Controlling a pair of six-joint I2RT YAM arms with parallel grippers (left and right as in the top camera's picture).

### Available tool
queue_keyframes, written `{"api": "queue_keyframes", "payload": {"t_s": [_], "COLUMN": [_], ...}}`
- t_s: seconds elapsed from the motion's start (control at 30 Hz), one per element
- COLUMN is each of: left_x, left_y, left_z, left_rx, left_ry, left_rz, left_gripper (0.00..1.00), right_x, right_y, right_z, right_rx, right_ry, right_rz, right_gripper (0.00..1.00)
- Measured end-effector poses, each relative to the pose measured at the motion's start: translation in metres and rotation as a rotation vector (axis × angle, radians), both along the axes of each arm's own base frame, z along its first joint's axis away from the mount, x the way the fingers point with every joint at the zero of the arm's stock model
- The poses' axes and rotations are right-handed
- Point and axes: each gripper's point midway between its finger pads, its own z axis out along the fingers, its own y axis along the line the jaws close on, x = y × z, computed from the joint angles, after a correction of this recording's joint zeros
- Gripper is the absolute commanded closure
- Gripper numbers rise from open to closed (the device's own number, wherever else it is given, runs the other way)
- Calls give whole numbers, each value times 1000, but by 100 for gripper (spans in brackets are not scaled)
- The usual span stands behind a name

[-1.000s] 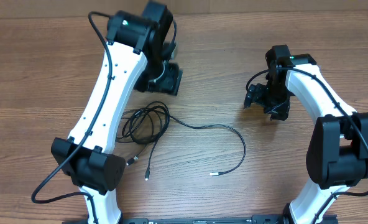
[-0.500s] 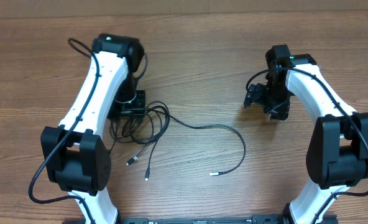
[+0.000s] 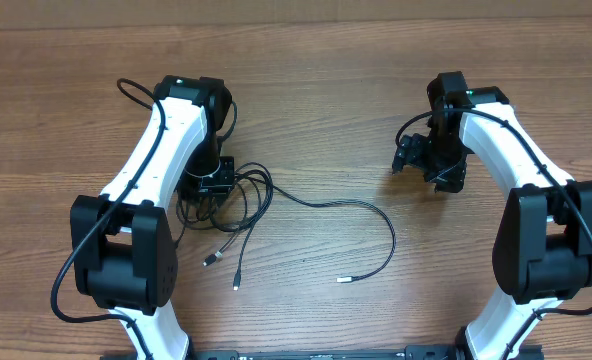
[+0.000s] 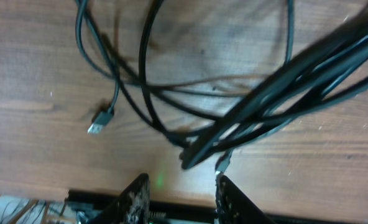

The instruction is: Untangle cables

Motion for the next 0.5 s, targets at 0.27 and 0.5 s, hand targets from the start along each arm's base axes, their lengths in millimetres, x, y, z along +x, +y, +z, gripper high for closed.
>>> {"api": "queue_keyframes", "payload": {"t_s": [0.27, 0.5], "left_x": [12, 17], "left_y": [-2, 2], "left_z": [-4, -5], "left_rx": [-10, 11], "left_ry": [-52, -71], "left_rz": [2, -5], "left_gripper": [66, 70], "right_x": [0, 0], "right_y": [0, 0], "right_z": [0, 0], "right_rx": [0, 0], "right_ry": [0, 0], "right_rz": [0, 0], "right_gripper": [12, 12]}}
